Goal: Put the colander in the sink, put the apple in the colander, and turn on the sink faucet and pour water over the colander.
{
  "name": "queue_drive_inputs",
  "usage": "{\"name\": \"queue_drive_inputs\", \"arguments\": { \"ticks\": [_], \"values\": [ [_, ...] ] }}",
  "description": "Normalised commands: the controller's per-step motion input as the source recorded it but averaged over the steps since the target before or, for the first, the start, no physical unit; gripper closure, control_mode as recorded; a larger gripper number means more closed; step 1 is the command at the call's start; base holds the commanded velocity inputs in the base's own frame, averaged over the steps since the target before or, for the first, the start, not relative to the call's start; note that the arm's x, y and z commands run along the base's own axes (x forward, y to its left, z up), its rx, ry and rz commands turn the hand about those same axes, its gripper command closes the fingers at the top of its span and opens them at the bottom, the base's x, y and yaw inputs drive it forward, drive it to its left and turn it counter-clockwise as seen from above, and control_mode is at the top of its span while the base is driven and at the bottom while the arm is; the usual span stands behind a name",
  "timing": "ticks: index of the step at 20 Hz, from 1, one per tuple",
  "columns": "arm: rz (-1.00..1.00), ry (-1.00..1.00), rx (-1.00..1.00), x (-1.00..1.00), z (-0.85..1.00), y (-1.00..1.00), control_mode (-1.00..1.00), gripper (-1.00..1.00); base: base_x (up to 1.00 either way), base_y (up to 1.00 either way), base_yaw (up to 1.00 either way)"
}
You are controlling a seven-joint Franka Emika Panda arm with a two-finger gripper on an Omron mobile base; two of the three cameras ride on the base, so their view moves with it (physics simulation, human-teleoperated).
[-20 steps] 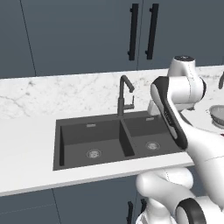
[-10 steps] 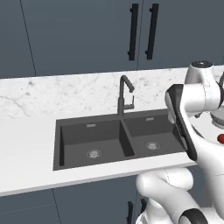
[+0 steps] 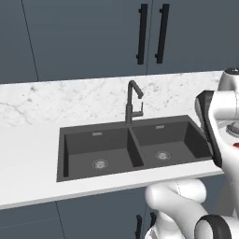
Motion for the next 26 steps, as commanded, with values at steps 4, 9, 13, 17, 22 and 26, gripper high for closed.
{"name": "queue_drive_inputs", "arguments": {
  "ticks": [4, 9, 13, 17, 22, 26],
  "values": [
    [-0.09, 0.1, -0.01, 0.12, -0.16, -0.52, -1.0, -1.0, 0.0, 0.0, 0.0],
    [-0.15, 0.14, 0.0, 0.26, -0.15, -0.54, -1.0, -1.0, 0.0, 0.0, 0.0],
    [-0.1, 0.1, 0.0, 0.22, -0.12, -0.56, -1.0, -1.0, 0.0, 0.0, 0.0],
    [-0.04, 0.02, 0.0, 0.2, -0.15, -0.53, -1.0, -1.0, 0.0, 0.0, 0.0],
    [0.0, -0.06, -0.13, 0.17, -0.27, -0.45, -1.0, -1.0, 0.0, 0.0, 0.0],
    [0.0, -0.16, -0.2, 0.15, -0.33, -0.32, -1.0, -1.0, 0.0, 0.0, 0.0]
  ]
}}
